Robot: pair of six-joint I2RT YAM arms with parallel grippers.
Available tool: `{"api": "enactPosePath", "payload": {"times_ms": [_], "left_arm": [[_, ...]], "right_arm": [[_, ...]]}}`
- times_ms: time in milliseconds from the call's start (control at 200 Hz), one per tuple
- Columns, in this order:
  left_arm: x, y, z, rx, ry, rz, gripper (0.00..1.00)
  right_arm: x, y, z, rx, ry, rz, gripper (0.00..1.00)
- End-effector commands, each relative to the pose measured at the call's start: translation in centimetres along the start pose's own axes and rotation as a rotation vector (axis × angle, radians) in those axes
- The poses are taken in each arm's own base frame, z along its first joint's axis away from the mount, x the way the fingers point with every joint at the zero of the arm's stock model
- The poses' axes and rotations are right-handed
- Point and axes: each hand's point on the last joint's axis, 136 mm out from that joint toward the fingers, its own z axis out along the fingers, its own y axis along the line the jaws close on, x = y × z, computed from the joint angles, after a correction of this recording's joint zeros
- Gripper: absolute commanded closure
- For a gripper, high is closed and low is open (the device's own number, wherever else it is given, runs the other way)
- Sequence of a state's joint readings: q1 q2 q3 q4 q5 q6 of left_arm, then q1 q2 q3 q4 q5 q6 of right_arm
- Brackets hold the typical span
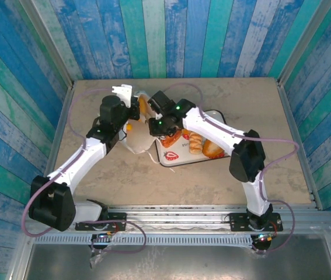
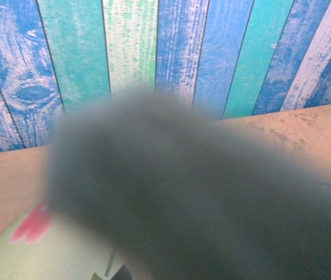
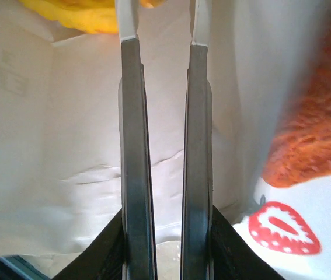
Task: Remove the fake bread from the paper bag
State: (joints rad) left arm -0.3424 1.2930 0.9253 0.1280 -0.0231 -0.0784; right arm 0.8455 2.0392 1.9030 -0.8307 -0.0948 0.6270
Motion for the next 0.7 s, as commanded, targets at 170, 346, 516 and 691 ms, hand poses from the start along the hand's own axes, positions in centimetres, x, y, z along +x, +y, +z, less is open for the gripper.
{"api": "enactPosePath", "payload": {"times_ms": [170, 346, 516, 691], "left_arm": [[-0.8, 1.9, 0.5, -0.127, 0.037, 0.017, 1.0], [-0.8, 2.8, 0.7, -0.18, 0.074, 0.018, 1.0], [-0.9, 3.4, 0.8, -0.205, 0.075, 0.009, 1.0], [-0.9, 4.3, 0.9, -0.226, 0.08, -0.001, 1.0]], "right_arm": [[1.8, -0.1, -6.7, 0.056, -0.102, -0.153, 0.87], [4.1, -0.3, -10.9, 0.09, -0.157, -0.247, 0.87], [6.5, -1.9, -14.7, 0.093, -0.205, -0.261, 0.87], [8.6, -4.6, -18.2, 0.118, -0.242, -0.244, 0.87]]}}
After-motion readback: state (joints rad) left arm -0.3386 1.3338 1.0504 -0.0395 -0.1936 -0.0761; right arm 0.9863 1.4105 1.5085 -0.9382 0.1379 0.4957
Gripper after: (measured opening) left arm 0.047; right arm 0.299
